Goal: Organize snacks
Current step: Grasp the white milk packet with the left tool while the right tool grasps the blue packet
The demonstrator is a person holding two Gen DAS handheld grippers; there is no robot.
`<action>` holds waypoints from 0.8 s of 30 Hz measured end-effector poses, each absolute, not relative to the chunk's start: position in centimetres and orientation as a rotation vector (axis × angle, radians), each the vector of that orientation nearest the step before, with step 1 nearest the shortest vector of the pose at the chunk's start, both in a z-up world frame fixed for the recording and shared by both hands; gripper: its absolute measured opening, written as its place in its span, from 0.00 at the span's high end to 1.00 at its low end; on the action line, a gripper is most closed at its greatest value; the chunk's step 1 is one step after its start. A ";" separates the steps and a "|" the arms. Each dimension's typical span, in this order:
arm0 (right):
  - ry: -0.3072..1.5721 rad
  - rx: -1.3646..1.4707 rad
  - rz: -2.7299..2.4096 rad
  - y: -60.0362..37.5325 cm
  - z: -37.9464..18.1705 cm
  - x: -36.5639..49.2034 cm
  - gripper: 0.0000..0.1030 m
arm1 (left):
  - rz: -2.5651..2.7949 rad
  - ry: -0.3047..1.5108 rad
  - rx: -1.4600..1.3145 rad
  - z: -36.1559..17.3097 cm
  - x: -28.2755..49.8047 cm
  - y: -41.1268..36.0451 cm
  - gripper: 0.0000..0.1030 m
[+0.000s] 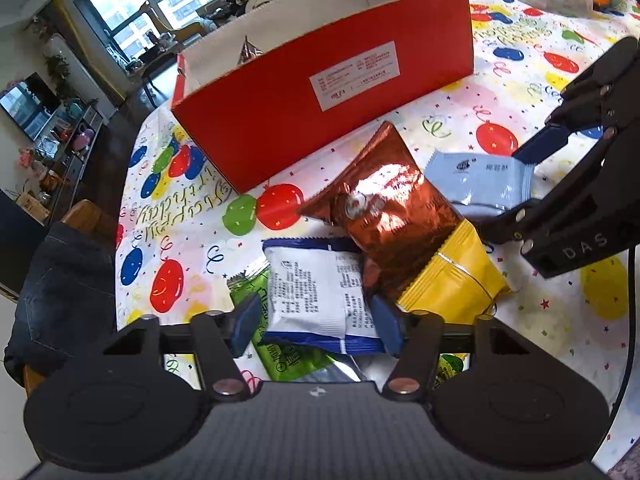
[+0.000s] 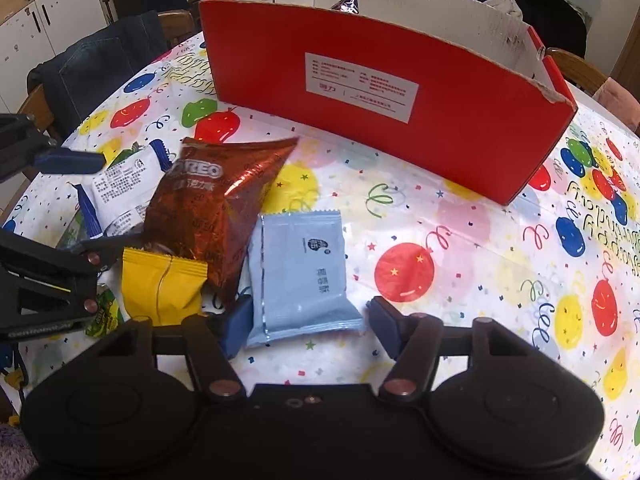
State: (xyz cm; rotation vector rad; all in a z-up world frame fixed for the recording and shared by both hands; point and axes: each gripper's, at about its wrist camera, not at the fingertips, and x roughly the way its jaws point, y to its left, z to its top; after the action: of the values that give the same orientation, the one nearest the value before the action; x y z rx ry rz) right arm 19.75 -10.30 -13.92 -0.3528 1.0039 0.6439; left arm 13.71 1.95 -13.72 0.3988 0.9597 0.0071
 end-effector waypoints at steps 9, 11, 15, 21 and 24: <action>1.010 -0.329 0.645 -10.7 -13.7 19.8 0.45 | 0.017 0.961 0.388 -13.5 13.7 2.1 0.52; 1.015 -0.311 0.644 -10.9 -13.6 19.9 0.46 | 0.023 0.963 0.358 -13.4 13.7 2.4 0.53; 1.026 -0.261 0.634 -11.5 -13.2 19.9 0.46 | 0.042 0.961 0.280 -12.7 13.6 3.3 0.53; 1.028 -0.172 0.620 -13.2 -11.8 19.8 0.46 | 0.070 0.946 0.147 -11.3 12.9 5.0 0.53; 1.013 -0.146 0.617 -13.8 -10.9 19.6 0.46 | 0.083 0.935 0.089 -10.5 12.4 5.5 0.53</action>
State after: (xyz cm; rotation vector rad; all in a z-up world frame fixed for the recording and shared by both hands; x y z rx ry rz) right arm 19.58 -13.76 -10.87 -0.1460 1.0134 0.6166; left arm 12.44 5.55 -10.48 0.0894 0.9355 0.0826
